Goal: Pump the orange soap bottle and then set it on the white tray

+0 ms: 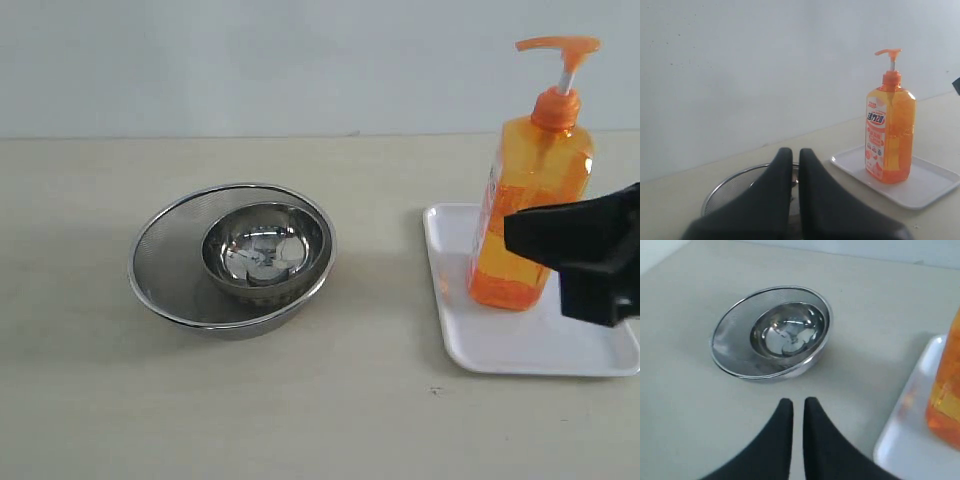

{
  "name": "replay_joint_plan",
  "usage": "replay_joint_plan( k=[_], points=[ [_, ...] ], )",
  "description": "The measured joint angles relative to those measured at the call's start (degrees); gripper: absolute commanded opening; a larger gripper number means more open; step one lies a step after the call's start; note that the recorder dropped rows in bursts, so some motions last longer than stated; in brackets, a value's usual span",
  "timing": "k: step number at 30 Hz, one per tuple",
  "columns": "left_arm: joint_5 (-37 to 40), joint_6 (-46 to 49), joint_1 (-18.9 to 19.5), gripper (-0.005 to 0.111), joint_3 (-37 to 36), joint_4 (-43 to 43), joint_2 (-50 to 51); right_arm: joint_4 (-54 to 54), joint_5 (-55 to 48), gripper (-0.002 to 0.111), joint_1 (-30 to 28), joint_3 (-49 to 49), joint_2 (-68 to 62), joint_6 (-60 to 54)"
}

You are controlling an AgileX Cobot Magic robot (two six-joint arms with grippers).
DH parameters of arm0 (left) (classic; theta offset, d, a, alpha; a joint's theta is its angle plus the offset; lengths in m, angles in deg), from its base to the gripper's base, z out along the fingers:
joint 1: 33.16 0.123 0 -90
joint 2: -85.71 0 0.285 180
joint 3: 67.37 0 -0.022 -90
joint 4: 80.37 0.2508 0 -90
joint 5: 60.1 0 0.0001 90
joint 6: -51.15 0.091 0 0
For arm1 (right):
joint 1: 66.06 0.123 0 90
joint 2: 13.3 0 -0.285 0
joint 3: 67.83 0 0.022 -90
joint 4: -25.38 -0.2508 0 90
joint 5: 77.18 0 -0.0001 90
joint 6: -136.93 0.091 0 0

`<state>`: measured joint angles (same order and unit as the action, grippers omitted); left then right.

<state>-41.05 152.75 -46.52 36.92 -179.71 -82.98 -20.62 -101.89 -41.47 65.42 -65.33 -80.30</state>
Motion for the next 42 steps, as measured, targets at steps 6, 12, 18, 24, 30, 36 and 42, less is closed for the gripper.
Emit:
replay_joint_plan(
  k=[6, 12, 18, 24, 30, 36, 42],
  points=[
    [2.7, 0.0, 0.0, 0.005, 0.0, 0.0, 0.0, 0.0, -3.5, 0.003, 0.0, -3.4, 11.4, 0.0],
    [2.8, 0.0, 0.0, 0.005, 0.0, 0.0, 0.0, -3.8, -3.1, 0.003, 0.0, -9.8, 24.9, 0.4],
    [2.8, 0.0, 0.0, 0.005, 0.0, 0.0, 0.0, -5.6, 0.0, 0.003, 0.0, -14.9, 33.8, 0.1],
    [2.8, 0.0, 0.0, 0.005, 0.0, 0.0, 0.0, -6.0, 0.4, 0.003, 0.0, -16.5, 35.9, 2.3],
    [4.2, 0.0, 0.0, 0.005, 0.0, 0.0, 0.0, -6.5, -0.3, 0.003, 0.0, -16.7, 35.9, 6.5],
    [8.9, 0.0, 0.0, 0.005, 0.0, 0.0, 0.0, -6.5, -0.3, 0.003, 0.0, -16.7, 35.9, 7.2],
    [10.2, 0.0, 0.0, 0.005, 0.0, 0.0, 0.0, -6.5, -0.3, 0.003, 0.0, -16.7, 35.9, 7.5]
  ],
)
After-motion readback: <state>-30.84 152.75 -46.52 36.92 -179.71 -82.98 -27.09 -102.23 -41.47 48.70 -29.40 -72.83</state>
